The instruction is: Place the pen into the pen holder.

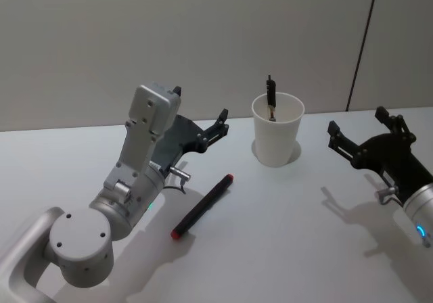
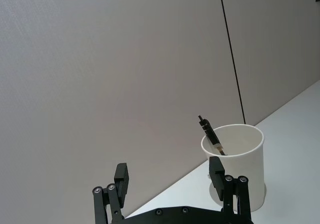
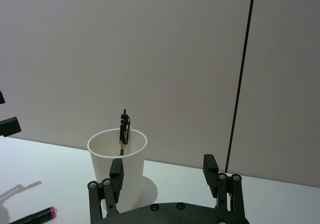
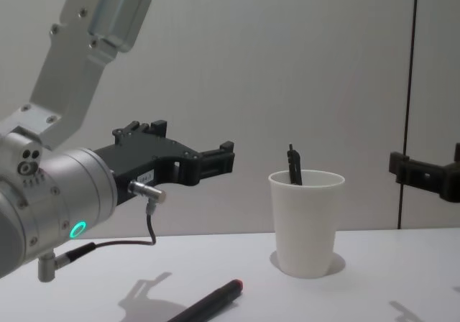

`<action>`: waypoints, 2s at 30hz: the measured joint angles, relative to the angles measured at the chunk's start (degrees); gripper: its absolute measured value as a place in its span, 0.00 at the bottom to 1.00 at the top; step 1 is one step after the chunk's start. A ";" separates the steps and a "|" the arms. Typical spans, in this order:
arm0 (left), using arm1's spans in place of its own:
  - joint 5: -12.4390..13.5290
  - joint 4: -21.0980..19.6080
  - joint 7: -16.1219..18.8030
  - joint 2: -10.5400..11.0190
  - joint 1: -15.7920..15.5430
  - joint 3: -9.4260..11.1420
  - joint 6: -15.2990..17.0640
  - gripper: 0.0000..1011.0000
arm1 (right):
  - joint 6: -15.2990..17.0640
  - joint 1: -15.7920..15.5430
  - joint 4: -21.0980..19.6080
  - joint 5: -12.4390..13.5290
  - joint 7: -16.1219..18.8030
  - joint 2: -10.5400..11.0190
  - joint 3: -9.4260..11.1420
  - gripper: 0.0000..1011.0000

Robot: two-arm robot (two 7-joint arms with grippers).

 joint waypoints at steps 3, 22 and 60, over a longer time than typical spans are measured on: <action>0.00 0.00 0.00 0.00 0.00 0.00 0.00 0.99 | 0.83 -0.71 -0.96 0.33 -0.45 0.34 0.06 0.99; -1.30 -0.57 -1.43 0.56 0.39 -0.40 0.23 0.99 | 1.31 -1.11 -1.52 0.54 -0.72 0.52 0.04 0.99; -13.76 -15.45 -8.11 13.26 10.08 -4.28 15.38 0.99 | 1.28 -1.10 -1.51 0.50 -0.69 0.52 0.04 0.99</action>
